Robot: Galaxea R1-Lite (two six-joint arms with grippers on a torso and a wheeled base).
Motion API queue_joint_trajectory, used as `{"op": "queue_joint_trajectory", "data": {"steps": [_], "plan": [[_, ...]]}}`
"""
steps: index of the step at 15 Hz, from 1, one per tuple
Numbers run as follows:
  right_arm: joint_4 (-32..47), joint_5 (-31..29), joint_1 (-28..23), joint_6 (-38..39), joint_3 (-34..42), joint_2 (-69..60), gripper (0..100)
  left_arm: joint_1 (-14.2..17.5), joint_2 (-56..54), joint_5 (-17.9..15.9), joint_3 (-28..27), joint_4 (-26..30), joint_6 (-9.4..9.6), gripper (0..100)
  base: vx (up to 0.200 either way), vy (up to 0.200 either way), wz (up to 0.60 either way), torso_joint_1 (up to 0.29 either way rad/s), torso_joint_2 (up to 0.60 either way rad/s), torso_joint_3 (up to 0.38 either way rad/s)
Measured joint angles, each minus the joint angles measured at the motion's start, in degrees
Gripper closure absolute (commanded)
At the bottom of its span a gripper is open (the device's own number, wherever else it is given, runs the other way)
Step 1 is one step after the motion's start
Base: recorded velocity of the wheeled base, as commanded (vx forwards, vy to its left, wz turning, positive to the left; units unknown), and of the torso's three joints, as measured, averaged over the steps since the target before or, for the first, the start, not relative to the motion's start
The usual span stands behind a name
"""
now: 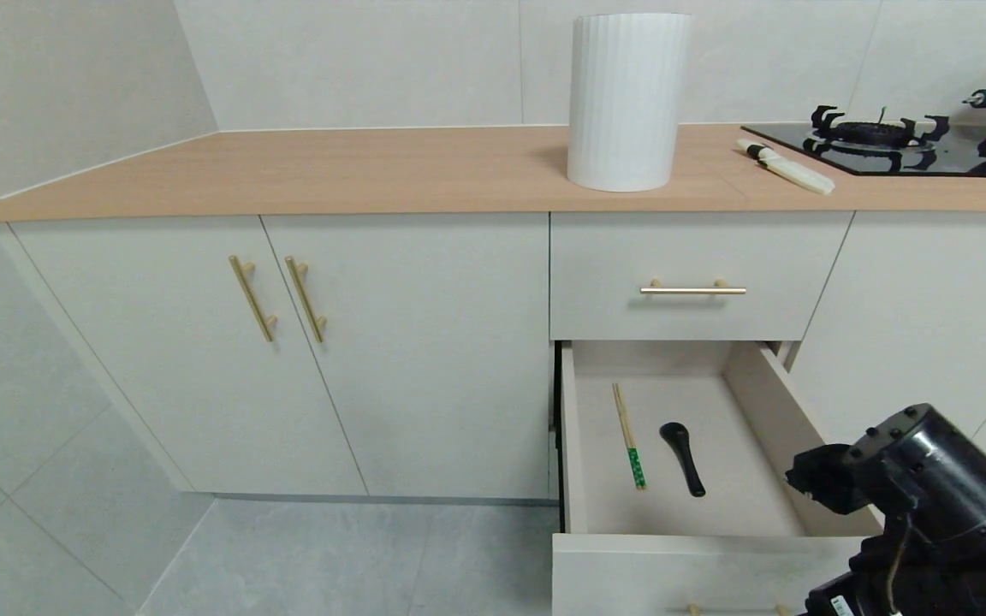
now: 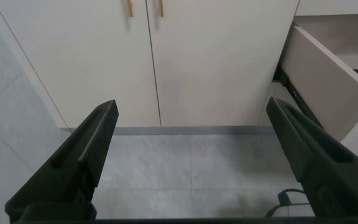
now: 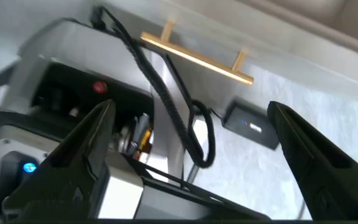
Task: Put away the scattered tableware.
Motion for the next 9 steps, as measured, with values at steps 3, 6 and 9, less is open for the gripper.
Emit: {"op": "queue_joint_trajectory", "data": {"steps": [3, 6, 9], "plan": [[-0.20, -1.37, -1.07, 5.30, -2.05, 6.14, 0, 0.00, 0.00, -0.02, 0.00, 0.00, 0.00, 0, 0.000, 0.000, 0.00, 0.000, 0.00, 0.000], [-0.41, -3.72, -3.10, 9.61, -5.38, 10.28, 0, -0.02, 0.00, 0.00, 0.00, 0.00, 0.00, 0, 0.000, 0.000, 0.00, 0.000, 0.00, 0.000], [-1.60, -4.51, -3.75, 9.98, -6.25, 11.69, 0, 0.00, 0.00, -0.02, 0.00, 0.00, 0.00, 0, 0.000, 0.000, 0.00, 0.000, 0.00, 0.000]]}}
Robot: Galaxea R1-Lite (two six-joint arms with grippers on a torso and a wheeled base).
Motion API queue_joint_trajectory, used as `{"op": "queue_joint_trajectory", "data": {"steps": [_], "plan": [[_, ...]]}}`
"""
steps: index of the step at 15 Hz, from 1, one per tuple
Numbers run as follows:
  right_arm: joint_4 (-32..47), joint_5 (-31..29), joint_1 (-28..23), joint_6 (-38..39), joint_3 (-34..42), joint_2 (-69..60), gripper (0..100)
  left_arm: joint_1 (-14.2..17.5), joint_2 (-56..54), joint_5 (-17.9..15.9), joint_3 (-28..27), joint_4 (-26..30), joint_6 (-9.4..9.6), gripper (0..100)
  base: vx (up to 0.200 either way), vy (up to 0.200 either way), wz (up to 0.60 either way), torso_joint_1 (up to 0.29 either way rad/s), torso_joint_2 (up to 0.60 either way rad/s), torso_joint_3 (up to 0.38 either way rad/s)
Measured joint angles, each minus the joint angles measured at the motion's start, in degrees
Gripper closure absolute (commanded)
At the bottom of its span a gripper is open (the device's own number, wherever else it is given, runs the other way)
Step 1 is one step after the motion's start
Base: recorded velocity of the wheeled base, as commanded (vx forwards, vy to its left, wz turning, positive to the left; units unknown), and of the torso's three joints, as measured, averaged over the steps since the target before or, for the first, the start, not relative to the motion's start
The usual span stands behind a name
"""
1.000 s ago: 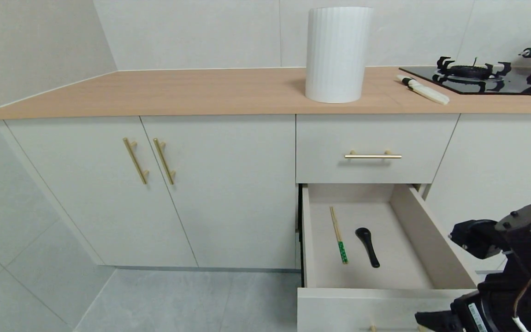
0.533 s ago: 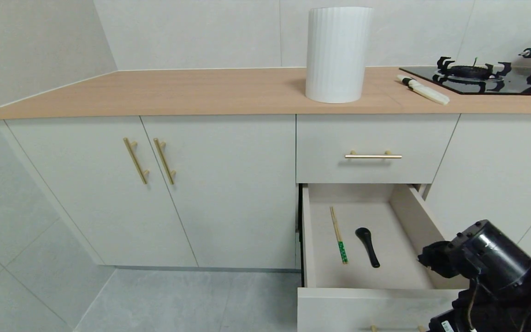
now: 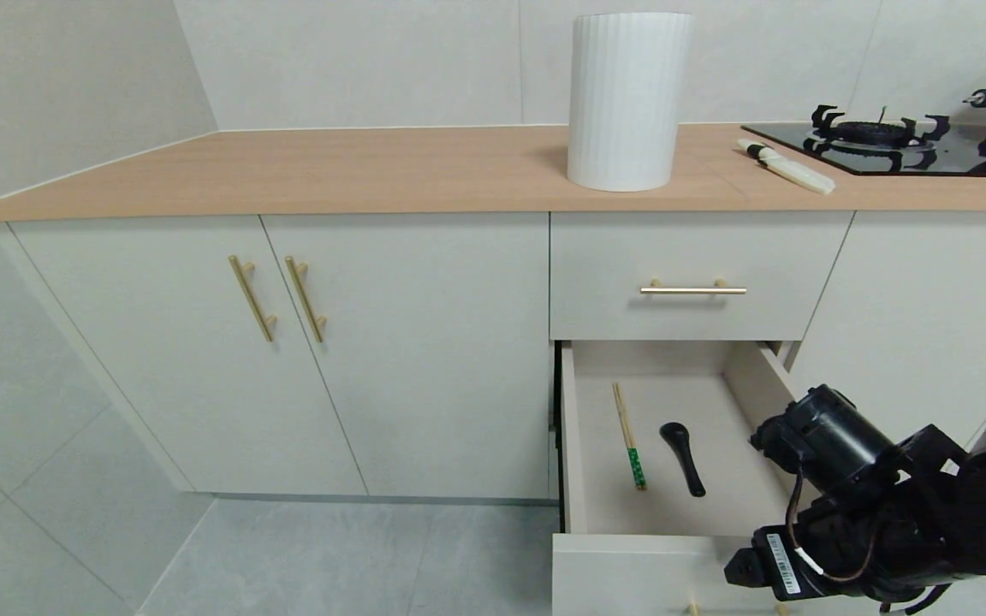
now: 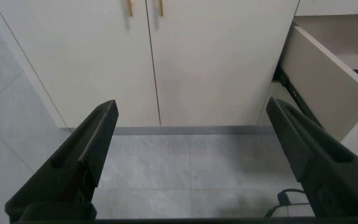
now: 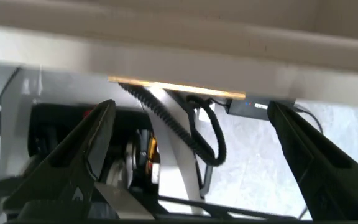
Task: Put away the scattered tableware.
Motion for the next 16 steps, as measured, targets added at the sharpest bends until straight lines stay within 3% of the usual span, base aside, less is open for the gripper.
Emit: {"op": "queue_joint_trajectory", "data": {"steps": [11, 16], "plan": [[-8.46, -5.36, -2.78, 1.05, 0.93, 2.84, 0, -0.02, 0.00, 0.02, 0.00, 0.00, 0.02, 0, 0.000, 0.000, 0.00, 0.000, 0.00, 0.000], [-19.25, -5.63, -6.25, 0.83, 3.22, 4.90, 0, 0.00, 0.00, 0.00, 0.00, 0.00, 0.02, 0, 0.000, 0.000, 0.00, 0.000, 0.00, 0.000]]}}
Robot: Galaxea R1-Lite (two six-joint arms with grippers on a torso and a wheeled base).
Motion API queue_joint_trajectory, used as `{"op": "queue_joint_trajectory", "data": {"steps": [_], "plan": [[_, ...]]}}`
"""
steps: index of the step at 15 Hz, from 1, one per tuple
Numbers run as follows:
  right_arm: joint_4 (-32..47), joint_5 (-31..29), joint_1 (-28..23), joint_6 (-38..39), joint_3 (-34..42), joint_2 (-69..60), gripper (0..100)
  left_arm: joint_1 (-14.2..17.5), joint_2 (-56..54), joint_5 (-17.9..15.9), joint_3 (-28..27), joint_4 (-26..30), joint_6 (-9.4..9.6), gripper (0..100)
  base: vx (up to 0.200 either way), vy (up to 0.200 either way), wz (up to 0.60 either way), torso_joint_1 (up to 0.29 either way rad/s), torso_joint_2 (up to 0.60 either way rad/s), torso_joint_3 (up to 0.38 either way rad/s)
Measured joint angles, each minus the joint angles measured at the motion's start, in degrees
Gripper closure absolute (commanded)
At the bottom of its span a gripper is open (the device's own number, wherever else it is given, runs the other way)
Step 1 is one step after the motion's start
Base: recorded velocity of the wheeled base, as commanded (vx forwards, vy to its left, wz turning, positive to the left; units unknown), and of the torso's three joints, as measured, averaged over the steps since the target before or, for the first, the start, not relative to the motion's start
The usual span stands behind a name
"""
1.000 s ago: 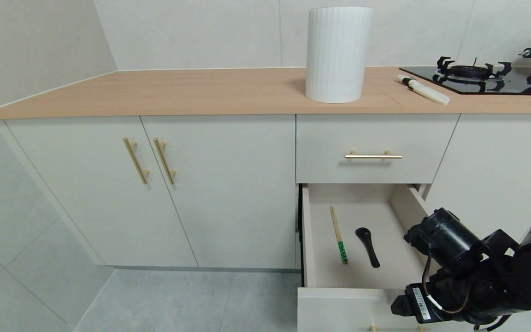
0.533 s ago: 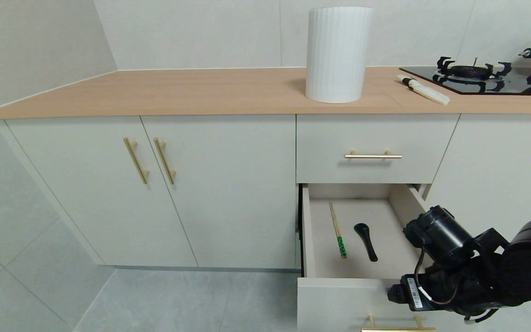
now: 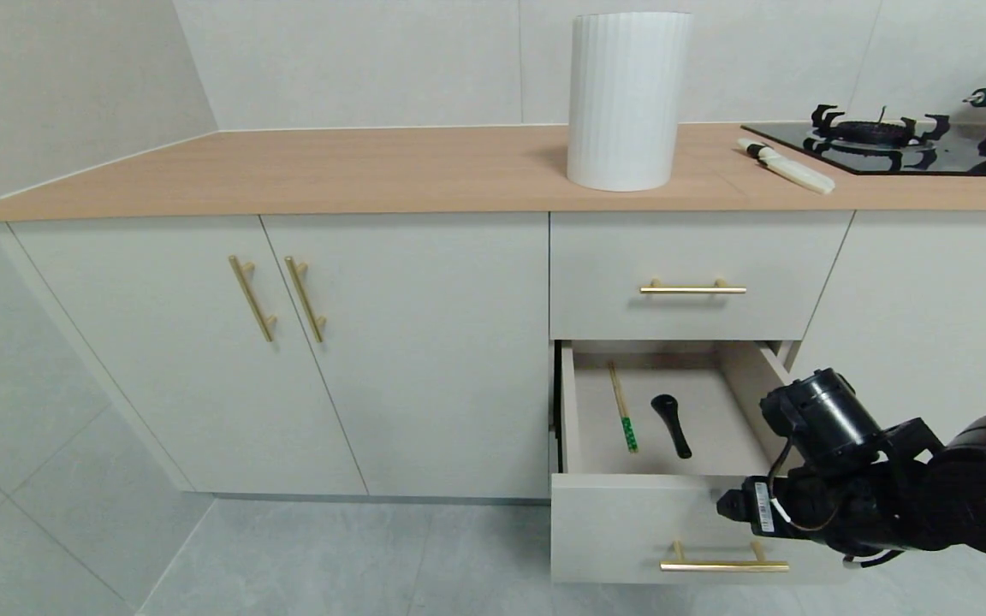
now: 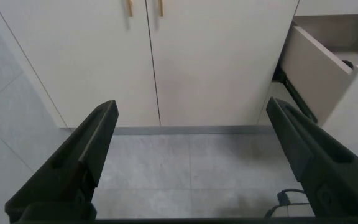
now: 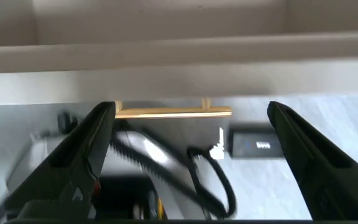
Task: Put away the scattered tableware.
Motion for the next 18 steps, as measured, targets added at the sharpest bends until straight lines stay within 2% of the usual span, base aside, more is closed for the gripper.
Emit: {"op": "queue_joint_trajectory", "data": {"steps": [5, 7, 12, 18], "plan": [[-15.77, 0.07, -2.97, -3.32, 4.52, 2.93, 0, -0.04, 0.00, 0.02, 0.00, 0.00, 0.00, 0, 0.000, 0.000, 0.00, 0.000, 0.00, 0.000], [-18.51, 0.05, -3.84, -4.35, 5.40, 4.28, 0, 0.00, 0.00, 0.00, 0.00, 0.00, -0.02, 0, 0.000, 0.000, 0.00, 0.000, 0.00, 0.000], [-28.11, 0.18, -4.74, -6.60, 5.71, 9.16, 0, 0.00, 0.00, 0.00, 0.00, 0.00, 0.00, 0, 0.000, 0.000, 0.00, 0.000, 0.00, 0.000], [-42.65, 0.67, -5.85, -13.58, 4.02, 14.75, 0, 0.00, 0.00, 0.02, 0.00, -0.02, -0.02, 0, 0.000, 0.000, 0.00, 0.000, 0.00, 0.000]]}}
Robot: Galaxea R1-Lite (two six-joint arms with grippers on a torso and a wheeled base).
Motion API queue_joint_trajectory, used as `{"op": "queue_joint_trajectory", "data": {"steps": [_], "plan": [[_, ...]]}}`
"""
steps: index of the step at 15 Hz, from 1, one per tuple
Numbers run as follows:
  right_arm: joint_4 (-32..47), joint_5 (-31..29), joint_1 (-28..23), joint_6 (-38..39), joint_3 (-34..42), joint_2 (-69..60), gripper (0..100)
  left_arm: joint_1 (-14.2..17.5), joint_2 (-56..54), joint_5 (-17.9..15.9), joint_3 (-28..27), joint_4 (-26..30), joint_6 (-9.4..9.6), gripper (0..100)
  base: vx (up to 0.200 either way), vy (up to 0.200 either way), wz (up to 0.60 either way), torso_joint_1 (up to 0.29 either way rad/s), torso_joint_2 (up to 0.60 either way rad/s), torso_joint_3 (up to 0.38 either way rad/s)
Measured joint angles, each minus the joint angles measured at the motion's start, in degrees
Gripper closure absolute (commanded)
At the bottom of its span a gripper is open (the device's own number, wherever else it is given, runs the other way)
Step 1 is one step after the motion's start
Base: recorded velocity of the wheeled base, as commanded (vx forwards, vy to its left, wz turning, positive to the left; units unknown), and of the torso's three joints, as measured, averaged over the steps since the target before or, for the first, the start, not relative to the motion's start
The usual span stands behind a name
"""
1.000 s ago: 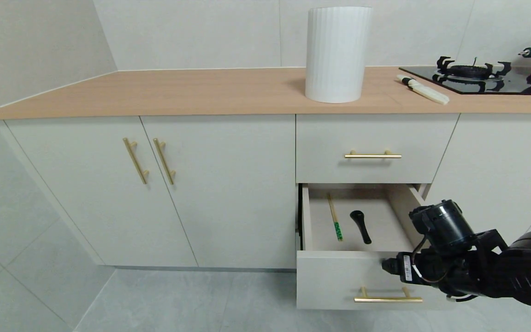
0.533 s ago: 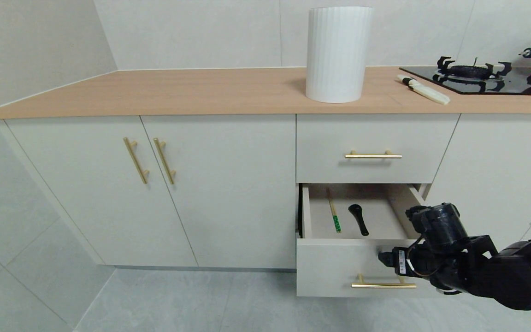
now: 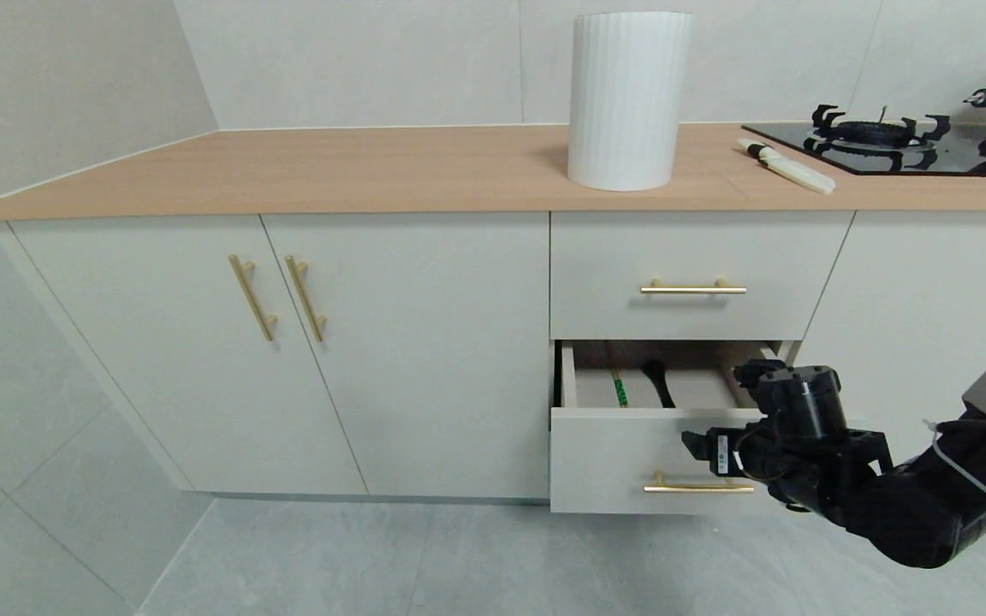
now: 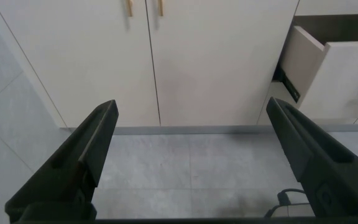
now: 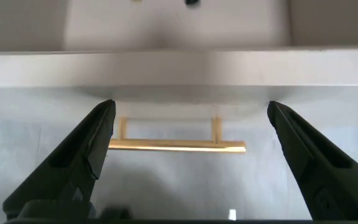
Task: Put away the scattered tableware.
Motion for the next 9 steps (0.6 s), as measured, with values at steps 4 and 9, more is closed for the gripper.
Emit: {"op": "queue_joint_trajectory", "data": {"steps": [4, 9], "plan": [[-3.11, 0.00, -0.13, -0.33, -5.68, 5.85, 0, 0.00, 0.00, 0.00, 0.00, 0.00, 0.00, 0, 0.000, 0.000, 0.00, 0.000, 0.00, 0.000], [-3.33, -0.11, -0.77, -0.24, -15.68, 12.98, 0, -0.02, 0.00, -0.02, 0.00, 0.02, 0.02, 0, 0.000, 0.000, 0.00, 0.000, 0.00, 0.000]]}}
